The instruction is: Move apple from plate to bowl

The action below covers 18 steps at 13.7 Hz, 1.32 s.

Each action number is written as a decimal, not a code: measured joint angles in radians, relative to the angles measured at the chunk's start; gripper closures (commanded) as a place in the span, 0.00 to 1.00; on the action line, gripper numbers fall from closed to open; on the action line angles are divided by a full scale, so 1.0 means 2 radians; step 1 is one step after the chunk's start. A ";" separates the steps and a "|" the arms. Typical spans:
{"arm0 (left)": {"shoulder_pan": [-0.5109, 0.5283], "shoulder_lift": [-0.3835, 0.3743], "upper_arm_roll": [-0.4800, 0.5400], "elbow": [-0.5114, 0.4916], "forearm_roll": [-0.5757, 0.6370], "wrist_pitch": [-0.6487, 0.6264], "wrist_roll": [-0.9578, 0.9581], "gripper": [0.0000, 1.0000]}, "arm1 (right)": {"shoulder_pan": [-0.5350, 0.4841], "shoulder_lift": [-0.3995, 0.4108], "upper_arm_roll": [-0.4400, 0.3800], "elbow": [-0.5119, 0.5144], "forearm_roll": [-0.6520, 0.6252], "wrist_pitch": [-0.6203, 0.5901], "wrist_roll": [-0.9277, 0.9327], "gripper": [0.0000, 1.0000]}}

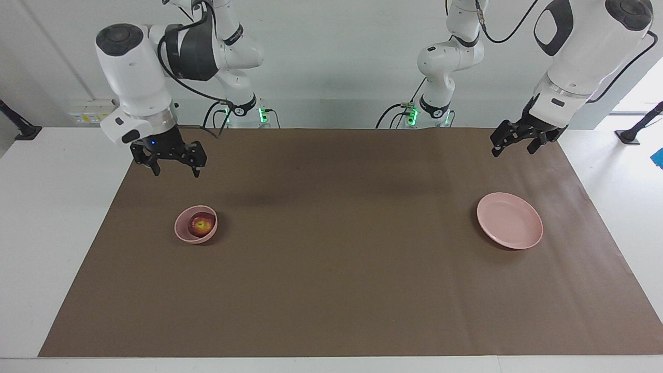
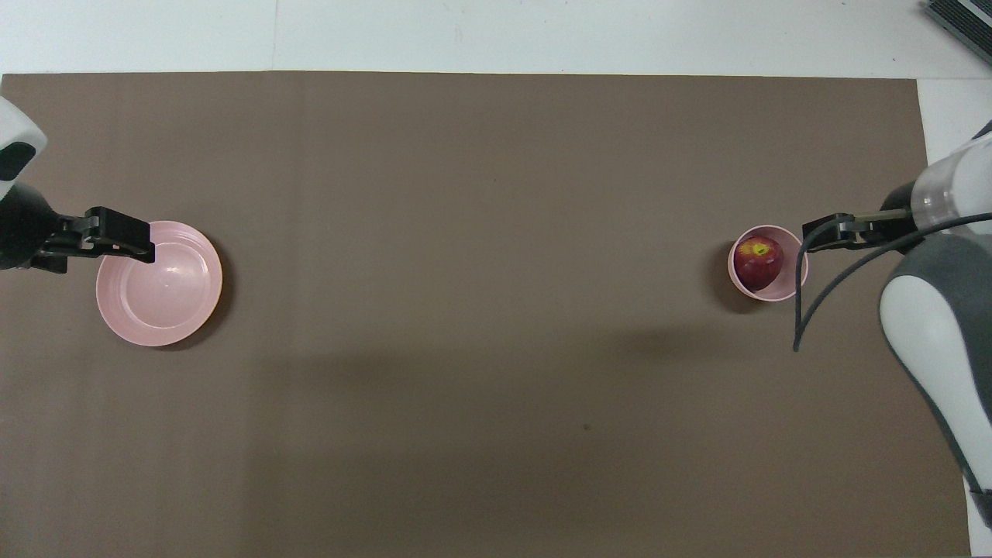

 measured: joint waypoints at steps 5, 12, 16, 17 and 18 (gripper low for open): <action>0.000 -0.006 0.003 0.000 0.000 -0.007 0.014 0.00 | -0.004 -0.029 -0.016 0.075 0.026 -0.127 0.000 0.00; -0.061 -0.015 0.061 0.000 0.000 -0.028 0.018 0.00 | -0.004 -0.041 -0.025 0.079 0.039 -0.141 -0.010 0.00; -0.168 -0.016 0.161 0.010 0.000 -0.036 0.020 0.00 | 0.004 -0.058 -0.019 0.051 0.034 -0.125 -0.011 0.00; -0.183 -0.016 0.174 0.016 0.000 -0.040 0.020 0.00 | 0.005 -0.060 -0.019 0.049 0.034 -0.125 -0.011 0.00; -0.191 -0.016 0.182 0.020 0.000 -0.043 0.020 0.00 | 0.005 -0.061 -0.019 0.049 0.034 -0.125 -0.011 0.00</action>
